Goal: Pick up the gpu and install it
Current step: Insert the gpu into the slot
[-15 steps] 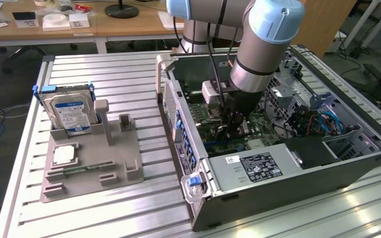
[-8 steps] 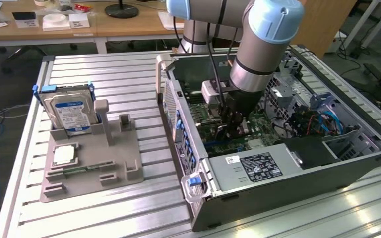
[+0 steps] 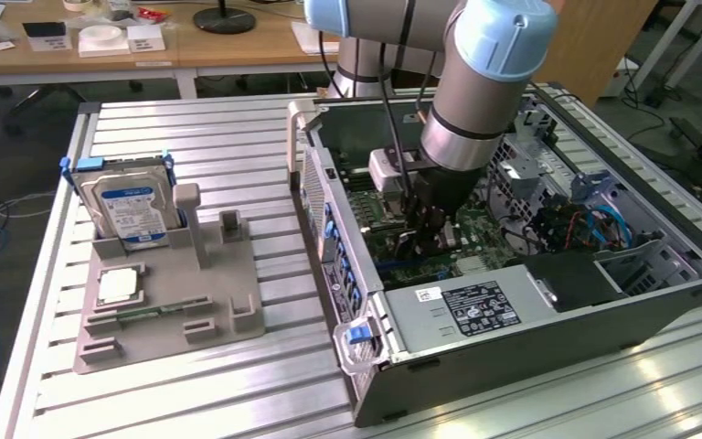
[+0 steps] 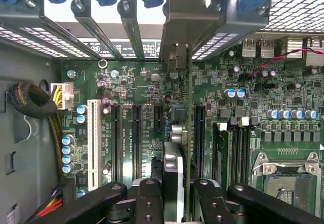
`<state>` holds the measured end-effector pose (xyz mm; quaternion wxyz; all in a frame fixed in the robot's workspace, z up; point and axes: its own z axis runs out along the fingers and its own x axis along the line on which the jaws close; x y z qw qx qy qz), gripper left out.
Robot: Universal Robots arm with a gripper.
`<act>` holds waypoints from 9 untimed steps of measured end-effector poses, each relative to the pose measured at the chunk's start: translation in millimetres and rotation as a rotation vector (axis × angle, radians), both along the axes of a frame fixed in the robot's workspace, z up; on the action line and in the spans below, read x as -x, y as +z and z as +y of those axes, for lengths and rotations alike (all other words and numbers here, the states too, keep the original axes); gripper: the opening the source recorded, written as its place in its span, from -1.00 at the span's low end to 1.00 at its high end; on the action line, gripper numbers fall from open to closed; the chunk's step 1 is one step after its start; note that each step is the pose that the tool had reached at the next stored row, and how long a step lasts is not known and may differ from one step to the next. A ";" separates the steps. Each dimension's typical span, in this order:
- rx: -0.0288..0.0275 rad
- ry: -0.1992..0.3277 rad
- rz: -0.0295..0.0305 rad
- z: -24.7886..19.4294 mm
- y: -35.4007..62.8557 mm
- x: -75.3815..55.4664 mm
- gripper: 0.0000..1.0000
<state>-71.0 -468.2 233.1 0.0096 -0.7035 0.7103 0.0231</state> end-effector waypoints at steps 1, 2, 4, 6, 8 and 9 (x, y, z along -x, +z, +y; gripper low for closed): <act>0.0001 0.000 0.0000 0.0 -0.1 0.0 -0.44; -0.0002 0.000 -0.0001 1.3 -0.9 0.1 -0.44; 0.0001 0.000 0.0000 2.7 -2.2 0.2 -0.44; -0.0001 0.000 0.0000 2.7 -3.9 0.3 -0.44; 0.0000 0.000 0.0001 2.7 -4.6 0.3 -0.44; 0.0001 0.000 0.0001 2.7 -5.0 0.3 -0.44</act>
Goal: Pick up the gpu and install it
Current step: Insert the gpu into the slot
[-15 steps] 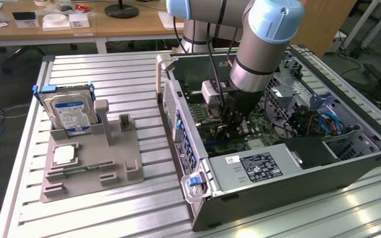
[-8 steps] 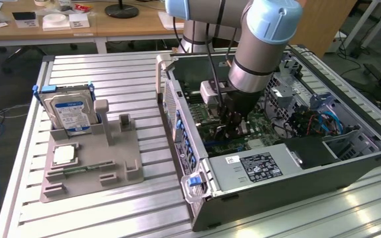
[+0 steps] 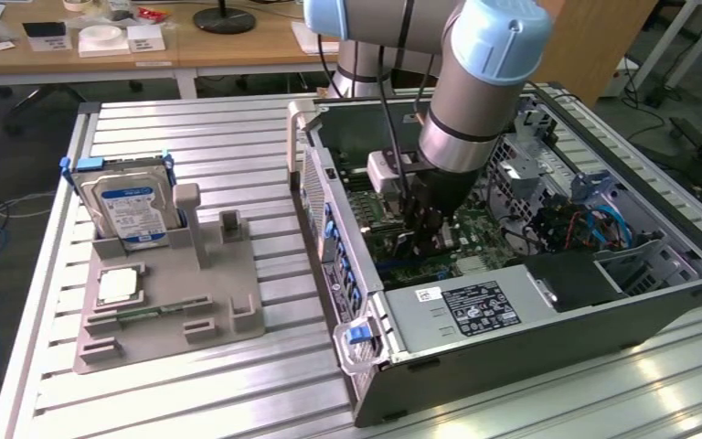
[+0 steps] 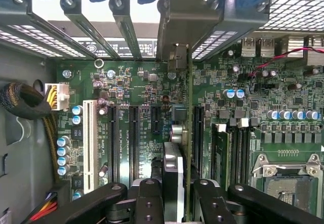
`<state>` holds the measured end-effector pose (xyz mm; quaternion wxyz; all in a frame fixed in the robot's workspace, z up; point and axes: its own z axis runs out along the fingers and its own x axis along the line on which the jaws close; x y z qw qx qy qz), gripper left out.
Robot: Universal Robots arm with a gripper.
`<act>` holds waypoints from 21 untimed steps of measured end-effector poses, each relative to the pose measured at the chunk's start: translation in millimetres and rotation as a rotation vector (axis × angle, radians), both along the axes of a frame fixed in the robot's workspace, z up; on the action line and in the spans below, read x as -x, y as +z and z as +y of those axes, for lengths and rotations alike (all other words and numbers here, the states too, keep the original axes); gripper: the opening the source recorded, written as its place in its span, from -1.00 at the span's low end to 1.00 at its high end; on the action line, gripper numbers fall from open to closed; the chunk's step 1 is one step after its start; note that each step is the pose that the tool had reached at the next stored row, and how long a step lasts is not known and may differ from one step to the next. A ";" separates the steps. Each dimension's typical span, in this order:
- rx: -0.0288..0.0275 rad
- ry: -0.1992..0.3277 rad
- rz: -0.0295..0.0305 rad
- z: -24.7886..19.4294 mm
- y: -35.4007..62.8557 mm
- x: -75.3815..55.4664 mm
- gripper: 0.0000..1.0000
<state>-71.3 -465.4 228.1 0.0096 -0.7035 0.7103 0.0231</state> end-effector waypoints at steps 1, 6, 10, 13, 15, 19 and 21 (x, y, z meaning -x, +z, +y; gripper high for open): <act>0.0002 0.000 0.0002 0.0 -0.2 0.0 -0.44; 0.0000 0.000 0.0001 0.0 -0.4 0.2 -0.44; -0.0002 0.000 0.0006 0.3 -0.5 0.2 -0.44; -0.0001 0.000 0.0021 0.3 -0.4 0.3 -0.44; 0.0000 0.000 0.0026 0.3 -0.4 0.4 -0.44; -0.0001 0.000 0.0030 0.3 -0.4 0.4 -0.44; -0.0001 0.000 0.0030 0.3 -0.4 0.7 -0.44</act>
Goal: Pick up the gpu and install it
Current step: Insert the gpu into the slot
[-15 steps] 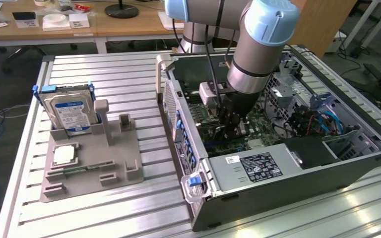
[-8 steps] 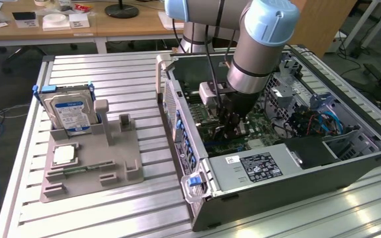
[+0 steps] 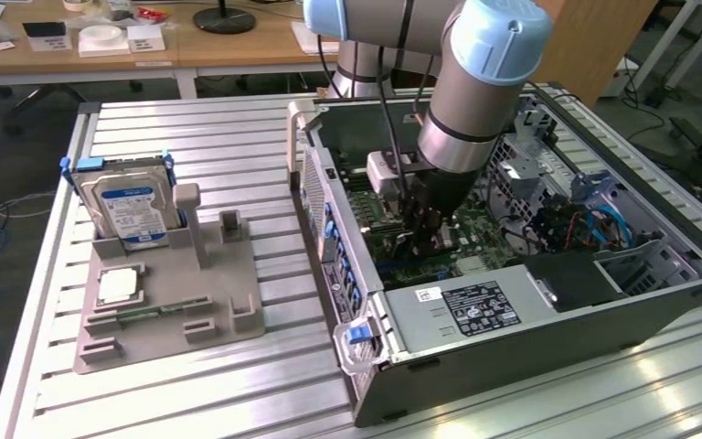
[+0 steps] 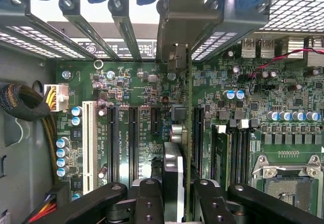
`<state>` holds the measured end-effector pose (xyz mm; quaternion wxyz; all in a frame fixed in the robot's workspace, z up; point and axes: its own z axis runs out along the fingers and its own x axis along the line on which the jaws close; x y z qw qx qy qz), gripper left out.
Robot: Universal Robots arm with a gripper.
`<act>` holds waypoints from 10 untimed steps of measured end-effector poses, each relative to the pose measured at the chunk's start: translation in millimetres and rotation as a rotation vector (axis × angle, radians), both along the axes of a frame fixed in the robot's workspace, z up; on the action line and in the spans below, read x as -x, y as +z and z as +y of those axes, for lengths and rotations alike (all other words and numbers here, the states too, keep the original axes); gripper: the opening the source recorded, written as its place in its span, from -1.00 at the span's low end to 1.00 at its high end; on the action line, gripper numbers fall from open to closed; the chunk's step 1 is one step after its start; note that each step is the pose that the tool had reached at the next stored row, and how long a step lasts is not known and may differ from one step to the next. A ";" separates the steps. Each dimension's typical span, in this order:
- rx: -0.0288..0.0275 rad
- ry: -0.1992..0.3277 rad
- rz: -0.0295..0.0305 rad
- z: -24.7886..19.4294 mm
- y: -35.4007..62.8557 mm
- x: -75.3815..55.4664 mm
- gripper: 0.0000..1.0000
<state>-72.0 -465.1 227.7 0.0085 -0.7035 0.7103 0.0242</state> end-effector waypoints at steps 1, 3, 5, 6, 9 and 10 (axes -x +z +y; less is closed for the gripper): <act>-0.0001 0.000 -0.0001 0.0 -0.1 0.4 -0.44; -0.0001 0.000 0.0001 0.0 0.0 0.6 -0.44; 0.0000 0.000 0.0001 0.0 0.0 0.6 -0.44; 0.0000 0.000 0.0001 0.0 0.0 0.7 -0.44; 0.0000 0.000 0.0000 0.3 0.0 0.7 -0.44; 0.0000 0.000 0.0001 0.5 0.0 0.7 -0.44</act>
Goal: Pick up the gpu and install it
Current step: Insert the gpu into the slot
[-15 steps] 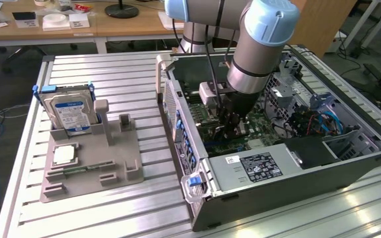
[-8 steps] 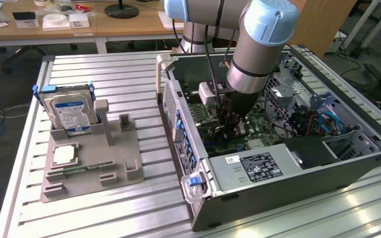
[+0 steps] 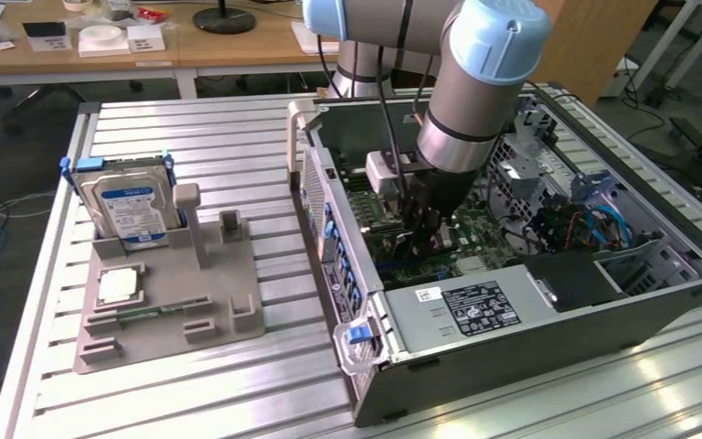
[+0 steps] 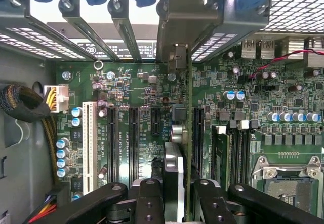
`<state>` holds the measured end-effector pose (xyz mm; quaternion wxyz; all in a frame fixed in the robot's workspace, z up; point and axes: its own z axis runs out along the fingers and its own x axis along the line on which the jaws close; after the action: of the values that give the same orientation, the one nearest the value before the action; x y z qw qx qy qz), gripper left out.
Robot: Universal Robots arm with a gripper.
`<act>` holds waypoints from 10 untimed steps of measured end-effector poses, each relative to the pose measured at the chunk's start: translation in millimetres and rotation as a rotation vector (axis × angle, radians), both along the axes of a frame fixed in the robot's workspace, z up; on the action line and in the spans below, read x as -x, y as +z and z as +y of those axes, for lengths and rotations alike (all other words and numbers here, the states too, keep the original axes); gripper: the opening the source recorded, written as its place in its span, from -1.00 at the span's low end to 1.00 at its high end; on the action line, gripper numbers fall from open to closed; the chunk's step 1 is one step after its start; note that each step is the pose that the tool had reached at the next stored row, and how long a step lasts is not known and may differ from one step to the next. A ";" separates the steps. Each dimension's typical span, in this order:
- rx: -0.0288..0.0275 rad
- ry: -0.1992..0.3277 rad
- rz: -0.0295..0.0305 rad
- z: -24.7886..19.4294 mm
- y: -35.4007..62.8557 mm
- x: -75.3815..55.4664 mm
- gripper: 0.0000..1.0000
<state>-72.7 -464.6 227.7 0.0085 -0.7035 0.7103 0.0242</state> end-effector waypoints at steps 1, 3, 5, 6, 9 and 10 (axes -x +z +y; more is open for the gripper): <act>0.0000 0.000 0.0000 0.4 0.0 0.0 -0.44; 0.0001 0.000 0.0000 1.0 0.0 0.0 -0.44; 0.0002 0.000 0.0001 1.0 -0.1 0.0 -0.44; 0.0001 0.000 0.0001 1.0 -0.1 0.0 -0.44; 0.0002 0.000 0.0001 1.0 -0.3 0.0 -0.44; 0.0002 0.000 0.0001 1.0 -0.7 0.0 -0.44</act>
<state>-72.7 -463.6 226.9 0.0084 -0.7035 0.7103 0.0242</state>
